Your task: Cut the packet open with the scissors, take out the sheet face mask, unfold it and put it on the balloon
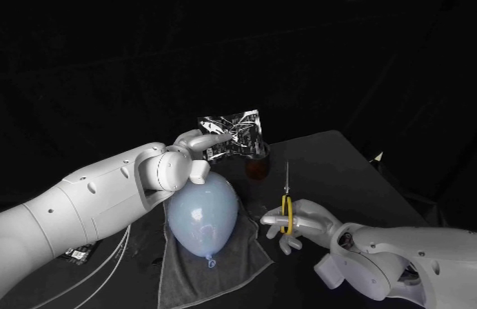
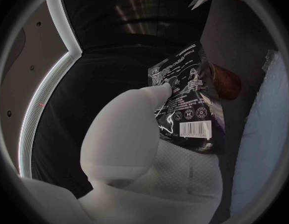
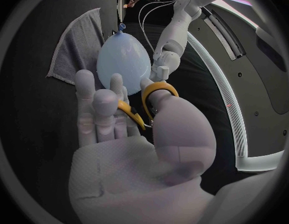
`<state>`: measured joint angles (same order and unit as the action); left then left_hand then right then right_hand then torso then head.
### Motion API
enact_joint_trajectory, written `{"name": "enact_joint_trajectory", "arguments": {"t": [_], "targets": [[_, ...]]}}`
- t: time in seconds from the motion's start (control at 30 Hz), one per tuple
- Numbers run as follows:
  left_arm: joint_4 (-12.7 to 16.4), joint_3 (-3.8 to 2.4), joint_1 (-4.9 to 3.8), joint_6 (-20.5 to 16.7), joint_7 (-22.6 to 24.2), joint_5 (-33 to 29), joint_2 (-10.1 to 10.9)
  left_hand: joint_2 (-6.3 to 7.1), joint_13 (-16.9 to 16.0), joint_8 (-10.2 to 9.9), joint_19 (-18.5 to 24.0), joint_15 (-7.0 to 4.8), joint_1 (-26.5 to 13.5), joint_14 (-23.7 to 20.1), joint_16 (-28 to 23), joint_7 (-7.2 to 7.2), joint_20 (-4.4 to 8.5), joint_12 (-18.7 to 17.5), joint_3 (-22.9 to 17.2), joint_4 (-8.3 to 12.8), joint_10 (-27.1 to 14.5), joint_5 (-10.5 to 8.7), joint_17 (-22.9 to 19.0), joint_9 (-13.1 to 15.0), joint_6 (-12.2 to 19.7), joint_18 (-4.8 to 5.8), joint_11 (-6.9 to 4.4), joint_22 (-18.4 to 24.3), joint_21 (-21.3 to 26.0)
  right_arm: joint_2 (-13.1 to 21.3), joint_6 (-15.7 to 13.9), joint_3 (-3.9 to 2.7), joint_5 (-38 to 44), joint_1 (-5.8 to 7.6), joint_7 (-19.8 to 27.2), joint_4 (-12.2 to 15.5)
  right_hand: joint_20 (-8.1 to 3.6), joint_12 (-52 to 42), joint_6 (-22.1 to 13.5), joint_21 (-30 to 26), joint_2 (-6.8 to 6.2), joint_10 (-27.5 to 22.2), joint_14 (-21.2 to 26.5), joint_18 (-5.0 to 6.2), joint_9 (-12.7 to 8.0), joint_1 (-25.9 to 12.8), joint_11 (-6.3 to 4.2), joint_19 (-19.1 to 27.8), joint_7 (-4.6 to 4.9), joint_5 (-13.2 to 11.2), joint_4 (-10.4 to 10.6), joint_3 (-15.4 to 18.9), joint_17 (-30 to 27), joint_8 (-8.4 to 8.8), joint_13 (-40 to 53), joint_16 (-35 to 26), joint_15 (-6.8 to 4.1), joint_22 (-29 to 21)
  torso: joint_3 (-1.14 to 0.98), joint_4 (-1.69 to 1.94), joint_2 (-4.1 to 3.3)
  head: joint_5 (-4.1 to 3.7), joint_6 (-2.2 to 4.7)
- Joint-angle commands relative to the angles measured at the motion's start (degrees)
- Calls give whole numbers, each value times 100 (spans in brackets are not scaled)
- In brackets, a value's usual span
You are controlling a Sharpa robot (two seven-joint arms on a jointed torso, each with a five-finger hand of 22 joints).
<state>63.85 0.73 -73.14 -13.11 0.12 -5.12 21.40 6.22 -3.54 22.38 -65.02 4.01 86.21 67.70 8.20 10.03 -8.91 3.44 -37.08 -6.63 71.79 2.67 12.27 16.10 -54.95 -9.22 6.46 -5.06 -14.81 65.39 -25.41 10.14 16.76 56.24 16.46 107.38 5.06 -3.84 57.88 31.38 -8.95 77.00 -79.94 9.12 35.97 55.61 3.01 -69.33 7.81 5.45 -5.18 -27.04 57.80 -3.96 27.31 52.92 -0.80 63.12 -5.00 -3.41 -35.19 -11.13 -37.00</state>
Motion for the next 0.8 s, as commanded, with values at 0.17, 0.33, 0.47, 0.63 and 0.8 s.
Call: {"name": "enact_joint_trajectory", "arguments": {"t": [0.17,0.33,0.47,0.63,0.8], "targets": [[37,-9,-32,280,-238,164,-41,-5,-8,20,-30,7,-57,40,-31,-3,-3,17,-30,31,32,20,9,391,-57,-114,0,-10,-31,-103,-378,-4,196,-5,-180,81,60,20,-257,-344,-160,-89,220,118,9,-198,96,190,64,-119,242,483,-174,-35,-184,-203,58,-178,9,29,-62,-65,13],[61,-9,-35,344,-240,169,-53,-4,-8,21,-31,7,-59,41,-31,-2,-2,17,-34,34,33,20,10,392,-57,-114,0,-10,-33,-205,-228,-5,193,-5,-405,78,97,25,-390,-365,-156,-198,356,119,40,-260,138,238,107,-235,360,763,-315,-81,-271,-341,98,-198,6,34,-89,-49,20],[85,-9,-38,372,-232,165,-53,-4,-9,21,-32,7,-65,44,-32,-2,-2,17,-40,38,35,19,11,393,-59,-113,0,-11,-35,-262,-106,-5,203,-4,-545,79,145,31,-549,-398,-158,-404,561,112,70,-318,209,311,161,-264,466,1046,-552,-113,-376,-585,151,-223,8,27,-108,-56,20],[133,-10,-40,392,-231,161,-33,-4,-8,22,-32,7,-69,45,-32,-2,-1,17,-45,41,36,19,11,394,-60,-113,0,-12,-37,-334,-62,-5,227,-4,-622,79,204,21,-717,-466,-115,-622,859,110,144,-294,266,443,230,-275,565,1345,-762,-199,-531,-791,225,-267,10,31,-122,-59,43],[176,-10,-41,410,-244,132,-10,-4,-8,22,-32,7,-69,45,-32,-2,-1,17,-45,41,36,19,11,394,-60,-113,0,-12,-37,-376,-2,-6,251,-4,-705,73,240,11,-824,-482,-65,-746,933,113,199,-257,305,487,262,-269,630,1544,-802,-270,-655,-766,255,-287,10,42,-146,-51,59]]}}
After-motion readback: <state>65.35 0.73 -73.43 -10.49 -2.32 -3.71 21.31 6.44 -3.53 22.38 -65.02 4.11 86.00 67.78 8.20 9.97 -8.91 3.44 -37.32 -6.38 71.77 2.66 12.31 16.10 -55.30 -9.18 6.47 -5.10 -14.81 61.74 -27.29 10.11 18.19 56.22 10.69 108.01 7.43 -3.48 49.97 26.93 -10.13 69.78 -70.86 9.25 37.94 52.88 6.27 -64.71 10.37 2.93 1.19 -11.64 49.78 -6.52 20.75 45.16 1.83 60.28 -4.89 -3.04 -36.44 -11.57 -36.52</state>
